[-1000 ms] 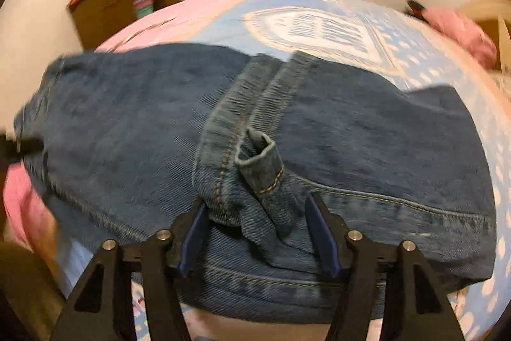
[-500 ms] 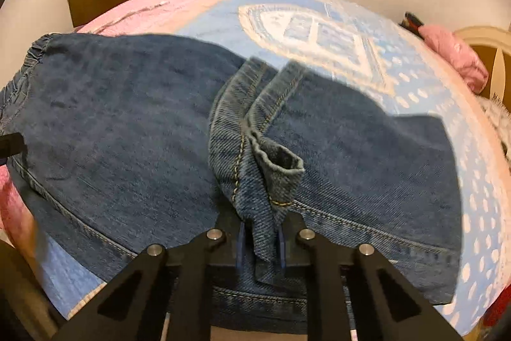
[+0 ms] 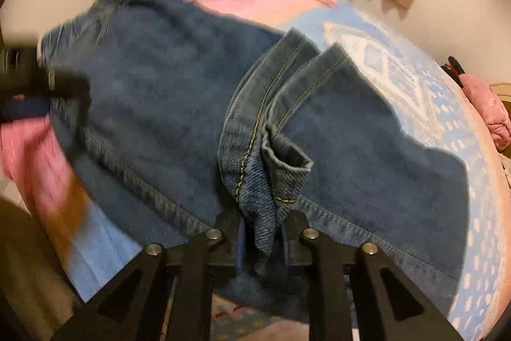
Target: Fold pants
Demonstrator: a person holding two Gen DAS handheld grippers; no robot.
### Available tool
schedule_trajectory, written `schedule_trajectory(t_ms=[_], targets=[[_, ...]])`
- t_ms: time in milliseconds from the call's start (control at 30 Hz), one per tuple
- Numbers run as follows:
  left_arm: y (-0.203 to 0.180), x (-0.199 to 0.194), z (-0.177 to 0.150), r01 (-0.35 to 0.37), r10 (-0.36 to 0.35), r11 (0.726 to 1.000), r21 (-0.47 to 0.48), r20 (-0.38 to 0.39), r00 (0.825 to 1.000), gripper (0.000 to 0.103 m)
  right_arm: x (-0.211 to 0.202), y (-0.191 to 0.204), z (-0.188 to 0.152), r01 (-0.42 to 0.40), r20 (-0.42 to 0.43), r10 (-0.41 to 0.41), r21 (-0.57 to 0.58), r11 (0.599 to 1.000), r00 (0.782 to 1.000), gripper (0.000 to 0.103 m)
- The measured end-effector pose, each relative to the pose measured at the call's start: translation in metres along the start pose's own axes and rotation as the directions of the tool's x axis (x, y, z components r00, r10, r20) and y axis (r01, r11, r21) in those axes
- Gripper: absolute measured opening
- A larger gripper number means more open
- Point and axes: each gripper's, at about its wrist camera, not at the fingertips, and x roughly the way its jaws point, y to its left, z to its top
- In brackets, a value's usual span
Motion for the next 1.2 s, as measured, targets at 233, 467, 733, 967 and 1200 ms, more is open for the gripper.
schedule_trajectory(t_ms=[233,467,733,967,1200], targets=[[-0.002,0.004,0.002,-0.007,0.006,1.000,-0.010,-0.006,1.000,0.081,-0.015,-0.016,0.000,-0.136,-0.015,0.138,0.088,0.987,0.990,0.047],[0.003,0.003,0.001,-0.034,0.034,0.999,-0.034,-0.006,0.999,0.081,-0.050,-0.040,-0.006,-0.264,0.085,0.251,0.265,0.927,0.964,0.061],[0.004,-0.011,0.006,-0.139,0.138,0.990,0.004,0.035,0.990,0.081,-0.056,-0.099,-0.008,-0.104,0.104,0.068,0.387,0.916,0.992,0.061],[0.039,-0.004,0.029,-0.179,0.176,0.979,-0.098,-0.032,0.984,0.082,-0.070,-0.121,-0.026,-0.079,0.127,0.027,0.426,0.901,0.992,0.061],[0.085,0.017,0.053,0.072,-0.073,0.916,-0.396,0.012,0.997,0.090,-0.063,-0.121,-0.043,-0.104,0.090,0.070,0.463,0.880,0.993,0.061]])
